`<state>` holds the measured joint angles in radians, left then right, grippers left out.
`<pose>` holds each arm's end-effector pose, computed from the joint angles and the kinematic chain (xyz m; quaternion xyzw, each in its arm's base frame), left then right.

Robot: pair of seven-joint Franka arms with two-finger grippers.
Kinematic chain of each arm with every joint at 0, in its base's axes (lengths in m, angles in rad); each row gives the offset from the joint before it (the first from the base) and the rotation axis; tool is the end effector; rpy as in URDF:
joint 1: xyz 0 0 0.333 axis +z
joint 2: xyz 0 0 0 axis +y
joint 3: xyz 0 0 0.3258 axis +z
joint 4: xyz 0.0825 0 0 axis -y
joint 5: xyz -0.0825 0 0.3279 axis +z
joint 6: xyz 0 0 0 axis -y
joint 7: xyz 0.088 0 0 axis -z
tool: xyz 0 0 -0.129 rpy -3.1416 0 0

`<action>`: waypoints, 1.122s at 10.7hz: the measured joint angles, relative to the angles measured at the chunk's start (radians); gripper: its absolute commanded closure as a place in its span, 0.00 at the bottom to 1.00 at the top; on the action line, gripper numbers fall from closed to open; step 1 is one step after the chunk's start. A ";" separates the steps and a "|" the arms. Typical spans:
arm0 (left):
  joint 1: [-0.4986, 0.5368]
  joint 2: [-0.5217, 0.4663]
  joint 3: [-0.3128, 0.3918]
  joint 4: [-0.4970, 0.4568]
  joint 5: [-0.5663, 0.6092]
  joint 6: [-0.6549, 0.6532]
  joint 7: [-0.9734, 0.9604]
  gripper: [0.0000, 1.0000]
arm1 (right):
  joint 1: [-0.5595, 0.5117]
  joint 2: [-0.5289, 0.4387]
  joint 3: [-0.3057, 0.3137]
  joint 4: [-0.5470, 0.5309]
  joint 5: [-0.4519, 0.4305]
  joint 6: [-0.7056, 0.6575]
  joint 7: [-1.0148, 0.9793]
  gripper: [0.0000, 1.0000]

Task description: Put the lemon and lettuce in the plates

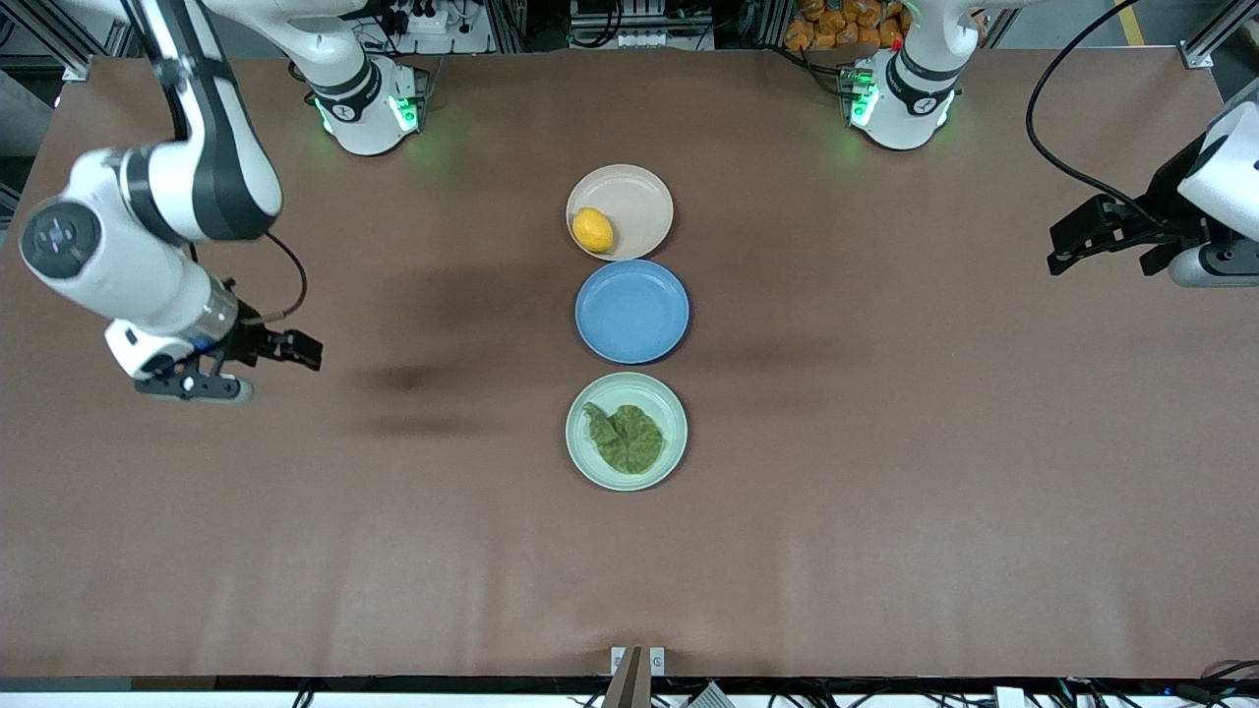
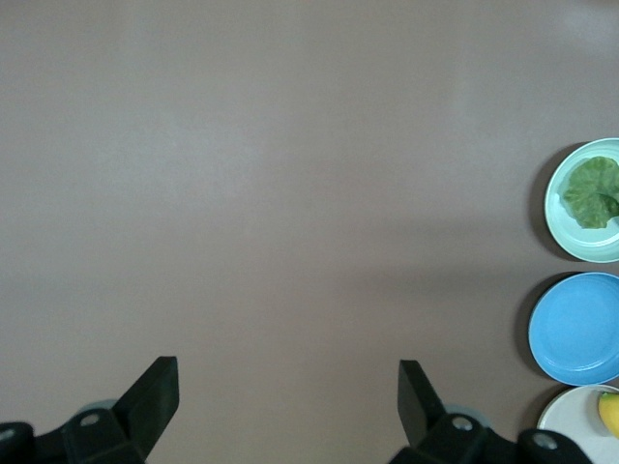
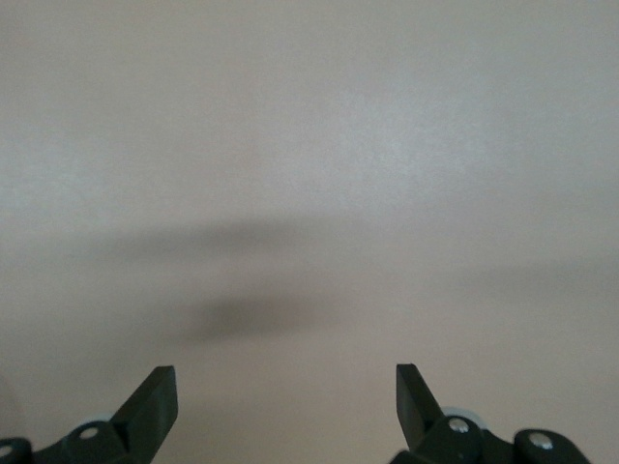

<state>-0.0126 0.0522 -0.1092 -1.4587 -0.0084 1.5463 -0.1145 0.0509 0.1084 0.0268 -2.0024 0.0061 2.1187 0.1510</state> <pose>0.5104 -0.0618 0.6304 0.9998 -0.0037 0.0169 0.0091 0.5283 0.0412 0.4219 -0.9993 0.0383 -0.0035 0.0045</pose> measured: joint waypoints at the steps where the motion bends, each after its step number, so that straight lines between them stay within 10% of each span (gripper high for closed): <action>1: 0.000 0.000 -0.001 0.000 0.000 0.000 0.000 0.00 | -0.004 -0.039 0.008 -0.011 -0.005 -0.014 0.000 0.00; 12: -0.002 0.001 -0.002 -0.005 0.000 0.001 0.000 0.00 | -0.031 -0.112 0.037 0.415 -0.005 -0.447 -0.069 0.00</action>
<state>-0.0141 0.0528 -0.1108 -1.4635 -0.0085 1.5469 -0.1144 0.0198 -0.0035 0.0639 -1.5872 0.0009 1.6721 0.0820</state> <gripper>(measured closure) 0.000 0.000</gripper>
